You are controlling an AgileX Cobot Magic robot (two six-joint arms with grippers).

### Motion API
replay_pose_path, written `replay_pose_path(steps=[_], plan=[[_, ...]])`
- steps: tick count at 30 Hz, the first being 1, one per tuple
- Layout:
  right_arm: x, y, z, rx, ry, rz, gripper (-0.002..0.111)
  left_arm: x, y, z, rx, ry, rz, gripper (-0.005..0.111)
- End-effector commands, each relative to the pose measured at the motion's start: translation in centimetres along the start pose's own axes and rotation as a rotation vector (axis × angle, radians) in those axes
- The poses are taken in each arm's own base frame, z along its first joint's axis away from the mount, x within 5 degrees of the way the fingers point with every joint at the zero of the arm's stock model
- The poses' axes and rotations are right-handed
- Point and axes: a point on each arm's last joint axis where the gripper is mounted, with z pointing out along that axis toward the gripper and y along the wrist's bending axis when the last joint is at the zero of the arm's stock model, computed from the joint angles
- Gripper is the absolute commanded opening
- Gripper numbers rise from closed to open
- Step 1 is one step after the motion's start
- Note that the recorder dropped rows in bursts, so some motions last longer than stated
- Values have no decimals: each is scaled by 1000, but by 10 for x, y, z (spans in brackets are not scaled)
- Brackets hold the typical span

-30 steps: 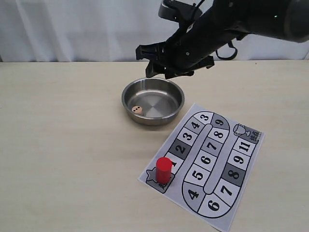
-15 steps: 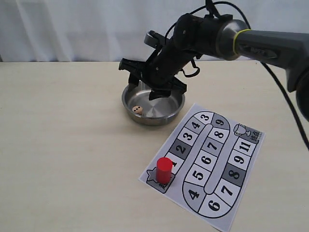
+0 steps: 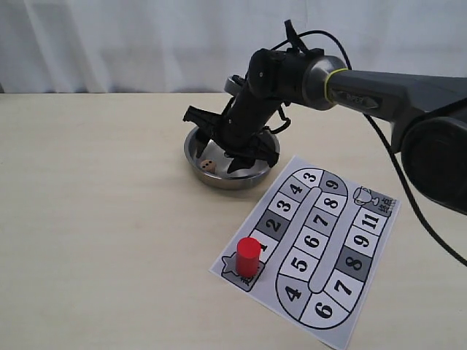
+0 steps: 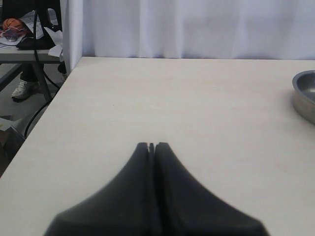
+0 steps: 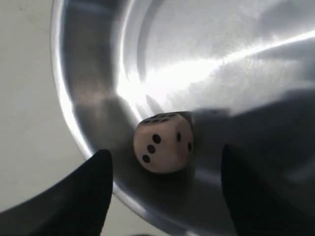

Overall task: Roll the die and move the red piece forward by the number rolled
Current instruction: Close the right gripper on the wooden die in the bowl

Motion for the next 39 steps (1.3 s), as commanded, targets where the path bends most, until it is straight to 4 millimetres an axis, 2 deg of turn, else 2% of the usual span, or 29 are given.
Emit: replay_pose_path(steps=[1, 7, 27, 32, 36, 39], plan=[[-3, 1, 4, -17, -32, 19, 61, -1, 0, 0, 1, -12, -5, 0], [-6, 3, 4, -36, -63, 29, 61, -1, 0, 0, 1, -12, -5, 0], [-2, -7, 32, -25, -20, 109, 61, -1, 0, 0, 1, -12, -7, 0], [-2, -6, 34, -39, -19, 124, 61, -1, 0, 0, 1, -12, -7, 0], [-2, -6, 33, -36, -23, 117, 53, -1, 0, 0, 1, -12, -7, 0], [-3, -7, 33, -36, -24, 119, 40, -1, 0, 0, 1, -12, -7, 0]])
